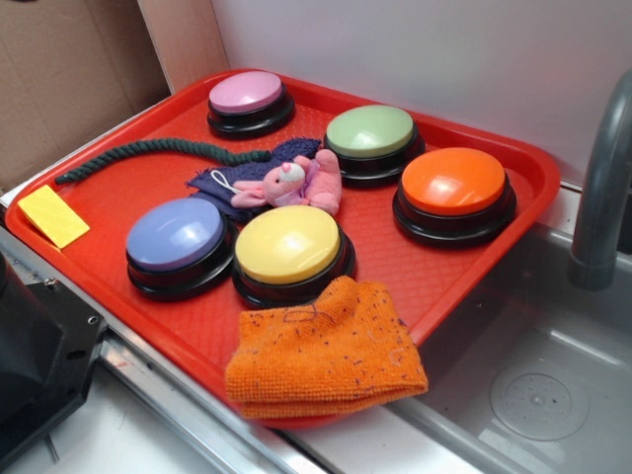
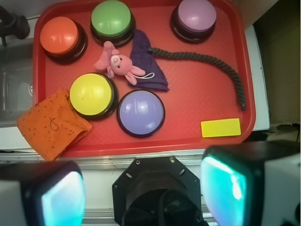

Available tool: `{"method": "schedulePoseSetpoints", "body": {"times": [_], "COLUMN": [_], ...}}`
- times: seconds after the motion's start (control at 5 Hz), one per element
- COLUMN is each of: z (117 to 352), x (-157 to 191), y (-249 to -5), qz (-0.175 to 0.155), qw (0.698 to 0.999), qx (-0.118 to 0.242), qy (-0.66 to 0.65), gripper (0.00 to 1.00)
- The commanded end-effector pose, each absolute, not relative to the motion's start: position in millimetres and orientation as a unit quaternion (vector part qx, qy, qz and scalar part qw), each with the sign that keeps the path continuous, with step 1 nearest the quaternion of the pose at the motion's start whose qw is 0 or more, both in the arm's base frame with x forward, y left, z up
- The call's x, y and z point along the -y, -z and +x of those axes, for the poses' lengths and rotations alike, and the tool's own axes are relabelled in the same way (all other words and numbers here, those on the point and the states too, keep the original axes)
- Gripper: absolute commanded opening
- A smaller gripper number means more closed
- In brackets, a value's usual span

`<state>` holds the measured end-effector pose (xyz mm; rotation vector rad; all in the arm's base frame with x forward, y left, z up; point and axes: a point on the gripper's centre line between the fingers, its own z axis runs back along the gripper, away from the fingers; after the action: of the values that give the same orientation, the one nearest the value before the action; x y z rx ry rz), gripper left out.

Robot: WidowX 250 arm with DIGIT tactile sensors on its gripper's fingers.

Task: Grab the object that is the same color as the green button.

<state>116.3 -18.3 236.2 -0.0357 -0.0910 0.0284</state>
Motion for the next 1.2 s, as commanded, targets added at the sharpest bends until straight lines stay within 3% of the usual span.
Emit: {"method": "schedulePoseSetpoints", "body": {"times": [0.0,0.6,1.0], "z": [116,176,217], "x": [18,-3,-36], "y": [-236,-201,-165], "qz": [-0.018,-0.071,-0.065], "qw": [0.999,0.980,0.942], "qx": [0.045,0.049,0.055], "qy": [-0.014,-0.181,-0.323], "gripper": [1.00,1.00,1.00]}}
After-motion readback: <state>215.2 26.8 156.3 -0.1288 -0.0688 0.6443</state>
